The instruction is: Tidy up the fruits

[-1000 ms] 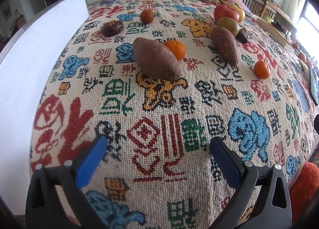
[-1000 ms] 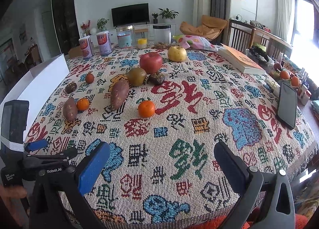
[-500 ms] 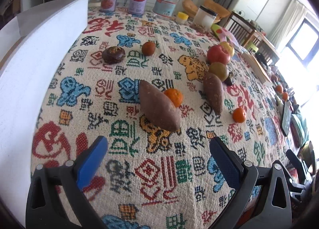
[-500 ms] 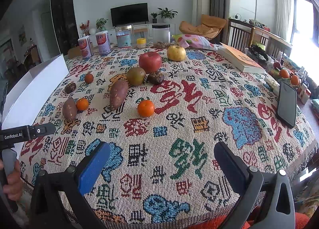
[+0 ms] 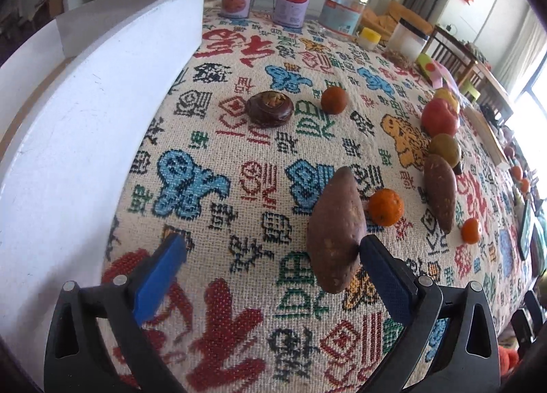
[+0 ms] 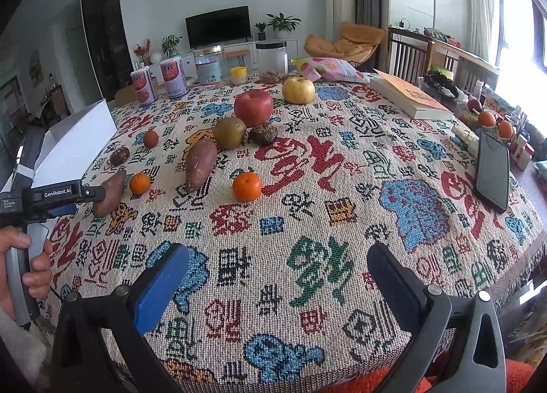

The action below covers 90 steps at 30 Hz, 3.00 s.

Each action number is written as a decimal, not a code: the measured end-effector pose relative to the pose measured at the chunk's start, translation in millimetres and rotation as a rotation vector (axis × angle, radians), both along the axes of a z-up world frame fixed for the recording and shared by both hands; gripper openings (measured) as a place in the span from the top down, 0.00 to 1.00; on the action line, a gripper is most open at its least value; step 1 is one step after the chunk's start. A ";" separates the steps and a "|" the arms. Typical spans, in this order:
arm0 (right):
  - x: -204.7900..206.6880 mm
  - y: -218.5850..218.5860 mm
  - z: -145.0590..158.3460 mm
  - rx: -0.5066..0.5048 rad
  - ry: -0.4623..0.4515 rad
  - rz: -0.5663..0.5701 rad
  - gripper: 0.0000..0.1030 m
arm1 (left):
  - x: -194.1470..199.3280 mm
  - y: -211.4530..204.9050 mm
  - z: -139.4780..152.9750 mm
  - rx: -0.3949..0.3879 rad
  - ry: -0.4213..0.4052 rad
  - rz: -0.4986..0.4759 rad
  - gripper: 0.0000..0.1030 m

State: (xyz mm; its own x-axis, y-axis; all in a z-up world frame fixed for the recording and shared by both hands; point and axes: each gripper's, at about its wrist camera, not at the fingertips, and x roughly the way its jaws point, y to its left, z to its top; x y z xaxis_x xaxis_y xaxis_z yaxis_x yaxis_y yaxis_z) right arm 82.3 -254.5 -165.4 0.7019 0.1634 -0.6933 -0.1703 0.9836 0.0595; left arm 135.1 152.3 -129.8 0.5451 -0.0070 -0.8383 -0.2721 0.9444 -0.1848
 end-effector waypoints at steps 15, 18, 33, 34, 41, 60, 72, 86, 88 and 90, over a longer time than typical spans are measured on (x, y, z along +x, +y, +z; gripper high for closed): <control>27.8 -38.0 5.5 0.327 0.099 0.103 0.00 | 14.3 -12.8 -7.0 -0.017 0.032 -0.126 0.60; 77.8 -3.7 -6.9 0.143 0.238 0.211 0.14 | -4.3 -18.0 7.9 -0.069 -0.017 -0.145 0.60; 120.5 38.9 -25.1 0.072 0.213 0.265 0.71 | -93.3 -8.2 83.5 -0.306 -0.153 -0.165 0.61; 113.0 41.7 -14.2 0.102 0.215 0.287 0.71 | -104.4 -3.9 97.6 -0.343 -0.174 -0.175 0.61; 43.8 161.3 74.1 0.303 0.239 0.662 0.71 | -178.0 77.3 171.1 -0.340 -0.299 0.012 0.60; -6.1 412.2 40.3 0.203 0.341 0.939 0.59 | -183.6 199.3 56.4 -0.066 0.007 0.406 0.32; 36.4 200.2 53.3 0.198 0.030 0.502 0.05 | -136.5 85.5 93.9 -0.010 -0.163 0.140 0.06; 179.7 -96.2 -40.7 -0.118 0.165 -0.392 0.05 | 22.3 -60.5 -12.5 0.128 -0.015 -0.013 0.06; 186.2 -105.4 -47.7 -0.117 0.165 -0.388 0.04 | 28.8 -55.0 -18.0 0.129 -0.026 0.018 0.06; 186.6 -112.8 -53.0 -0.077 0.166 -0.382 0.00 | 32.1 -53.7 -20.9 0.155 -0.030 0.039 0.05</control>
State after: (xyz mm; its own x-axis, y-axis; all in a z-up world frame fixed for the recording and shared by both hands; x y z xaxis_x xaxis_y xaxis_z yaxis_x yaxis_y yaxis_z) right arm 268.9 -367.3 -218.4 0.5797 -0.1434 -0.8021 0.2131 0.9768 -0.0205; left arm 167.2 98.6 -150.7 0.5670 0.1425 -0.8113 -0.3057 0.9510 -0.0465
